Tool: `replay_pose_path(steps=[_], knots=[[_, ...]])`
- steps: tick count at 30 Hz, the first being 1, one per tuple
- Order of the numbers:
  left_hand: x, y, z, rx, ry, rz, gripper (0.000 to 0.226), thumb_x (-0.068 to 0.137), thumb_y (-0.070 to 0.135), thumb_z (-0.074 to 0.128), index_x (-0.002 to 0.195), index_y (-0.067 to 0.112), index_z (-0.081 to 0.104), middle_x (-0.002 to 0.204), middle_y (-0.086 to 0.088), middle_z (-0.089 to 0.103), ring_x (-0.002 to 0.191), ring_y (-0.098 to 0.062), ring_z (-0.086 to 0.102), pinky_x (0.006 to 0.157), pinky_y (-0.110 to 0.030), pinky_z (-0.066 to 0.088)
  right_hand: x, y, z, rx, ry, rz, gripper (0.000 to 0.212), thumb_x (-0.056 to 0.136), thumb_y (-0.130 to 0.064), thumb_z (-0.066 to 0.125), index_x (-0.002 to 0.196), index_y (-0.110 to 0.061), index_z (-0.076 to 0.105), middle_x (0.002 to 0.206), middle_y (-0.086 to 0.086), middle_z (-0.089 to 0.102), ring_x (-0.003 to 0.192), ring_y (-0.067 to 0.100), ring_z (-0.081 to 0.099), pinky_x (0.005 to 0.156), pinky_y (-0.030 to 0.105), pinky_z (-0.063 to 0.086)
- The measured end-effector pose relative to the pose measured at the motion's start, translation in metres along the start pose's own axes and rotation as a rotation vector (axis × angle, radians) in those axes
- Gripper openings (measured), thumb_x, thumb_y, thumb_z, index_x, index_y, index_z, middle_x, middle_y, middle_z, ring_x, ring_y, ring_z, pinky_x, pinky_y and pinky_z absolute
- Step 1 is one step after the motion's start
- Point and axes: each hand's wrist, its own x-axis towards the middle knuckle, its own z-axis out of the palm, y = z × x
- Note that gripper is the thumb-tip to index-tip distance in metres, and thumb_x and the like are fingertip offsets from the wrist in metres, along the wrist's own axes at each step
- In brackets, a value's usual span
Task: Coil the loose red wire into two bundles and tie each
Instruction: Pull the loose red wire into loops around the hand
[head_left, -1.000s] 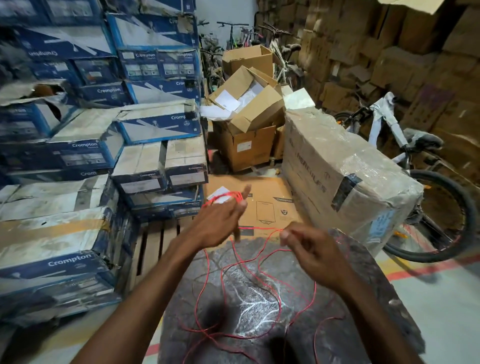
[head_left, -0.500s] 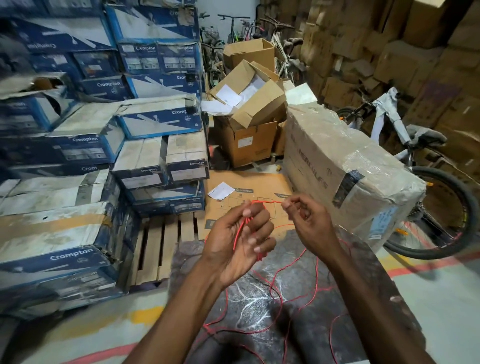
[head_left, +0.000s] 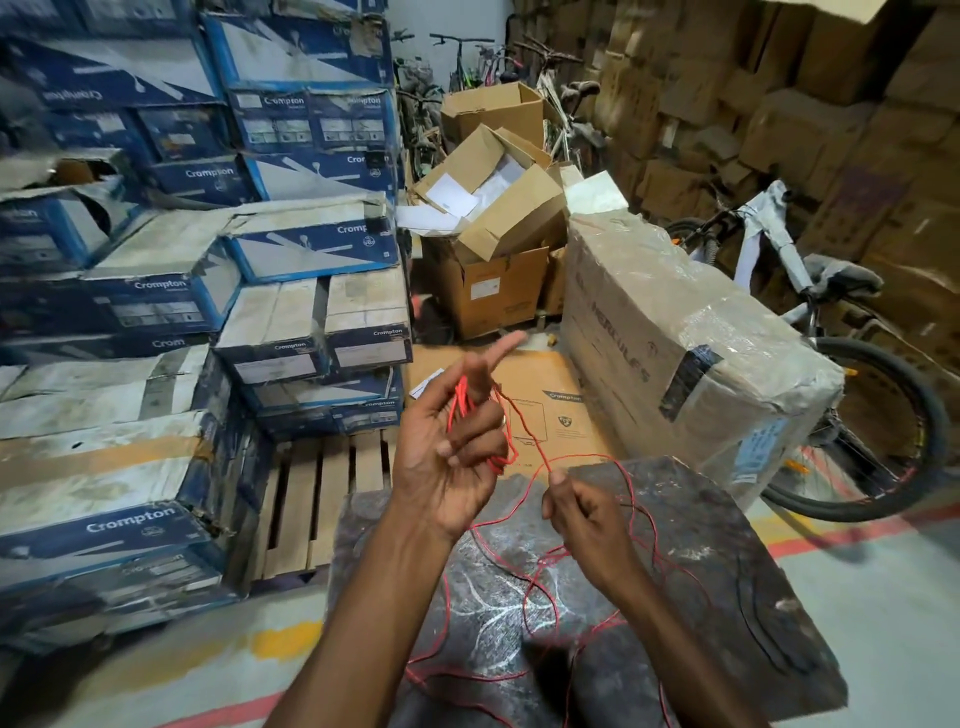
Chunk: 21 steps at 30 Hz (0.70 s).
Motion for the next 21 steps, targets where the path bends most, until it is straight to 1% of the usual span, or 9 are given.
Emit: replay_pose_path(steps=[2,5,9,12,14,16,18,19,21], knots=[[0.006,0.008,0.002,-0.070,-0.091,-0.002,0.058,0.110,0.025,0.028,0.161,0.005,0.008,0.132,-0.026,0.064,0.076,-0.034,0.073,0.052,-0.035,0.058,-0.004,0.004,0.000,0.054,-0.020,0.055,0.072,0.090,-0.073,0.049,0.071,-0.005,0.057,0.052,-0.002,0.027,0.047,0.012,0.024,0.046,0.024,0.019],[0.013,0.025,0.010,-0.051,-0.072,0.044,0.054,0.111,0.028,0.025,0.158,0.001,0.021,0.156,-0.026,0.038,0.116,-0.046,0.065,0.081,-0.051,0.061,-0.007,0.003,-0.006,0.070,-0.079,0.082,0.061,0.087,-0.078,0.051,0.068,-0.020,0.056,0.053,0.000,0.027,0.045,0.011,0.024,0.044,0.024,0.019],[0.026,0.036,0.010,0.226,0.211,0.302,0.031,0.106,0.023,0.042,0.130,0.004,0.045,0.151,-0.033,0.042,0.119,-0.045,0.064,0.075,-0.052,0.062,-0.007,-0.008,-0.016,-0.003,-0.307,0.059,0.049,0.098,-0.060,0.051,0.071,-0.019,0.047,0.053,0.008,0.030,0.041,0.014,0.032,0.042,0.029,0.026],[0.037,0.037,0.002,0.430,0.378,0.440,0.042,0.106,0.027,0.046,0.146,0.012,0.040,0.162,-0.020,0.031,0.131,-0.043,0.055,0.083,-0.059,0.059,-0.007,-0.024,-0.023,-0.131,-0.446,0.050,0.030,0.102,-0.048,0.050,0.089,-0.023,0.059,0.051,0.000,0.044,0.043,0.020,0.046,0.049,0.030,0.043],[0.041,0.037,-0.005,0.739,0.512,0.490,0.051,0.107,0.034,0.043,0.156,0.024,0.032,0.166,-0.004,0.025,0.140,-0.036,0.047,0.088,-0.057,0.058,-0.007,-0.037,-0.028,-0.176,-0.505,0.037,0.019,0.105,-0.039,0.051,0.101,-0.024,0.062,0.053,0.002,0.045,0.047,0.022,0.050,0.054,0.033,0.047],[0.042,0.037,-0.017,1.277,0.583,0.491,0.061,0.103,0.047,0.038,0.160,0.035,0.019,0.158,0.007,0.037,0.137,-0.025,0.048,0.095,-0.047,0.053,-0.007,-0.050,-0.034,-0.196,-0.531,0.011,0.015,0.107,-0.034,0.051,0.108,-0.022,0.061,0.055,0.003,0.045,0.047,0.023,0.054,0.055,0.039,0.049],[0.038,0.032,-0.030,1.821,0.489,0.418,0.065,0.103,0.047,0.032,0.162,0.034,0.008,0.132,0.005,0.057,0.119,-0.016,0.058,0.099,-0.043,0.045,-0.004,-0.061,-0.040,-0.198,-0.535,-0.025,0.016,0.108,-0.030,0.049,0.112,-0.020,0.061,0.056,0.001,0.044,0.045,0.021,0.054,0.053,0.043,0.049],[0.036,0.028,-0.034,2.003,0.417,0.342,0.063,0.106,0.044,0.031,0.162,0.030,0.005,0.119,0.004,0.060,0.109,-0.010,0.062,0.097,-0.038,0.043,-0.002,-0.067,-0.042,-0.192,-0.522,-0.049,0.016,0.109,-0.027,0.049,0.112,-0.019,0.062,0.056,-0.001,0.041,0.044,0.017,0.051,0.049,0.040,0.048],[0.030,0.019,-0.036,2.209,0.326,0.136,0.056,0.110,0.037,0.031,0.161,0.022,0.015,0.108,0.005,0.062,0.093,-0.017,0.072,0.095,-0.029,0.047,0.004,-0.078,-0.049,-0.174,-0.478,-0.095,0.017,0.107,-0.021,0.050,0.104,-0.017,0.066,0.059,-0.001,0.036,0.046,0.007,0.042,0.046,0.024,0.044]])
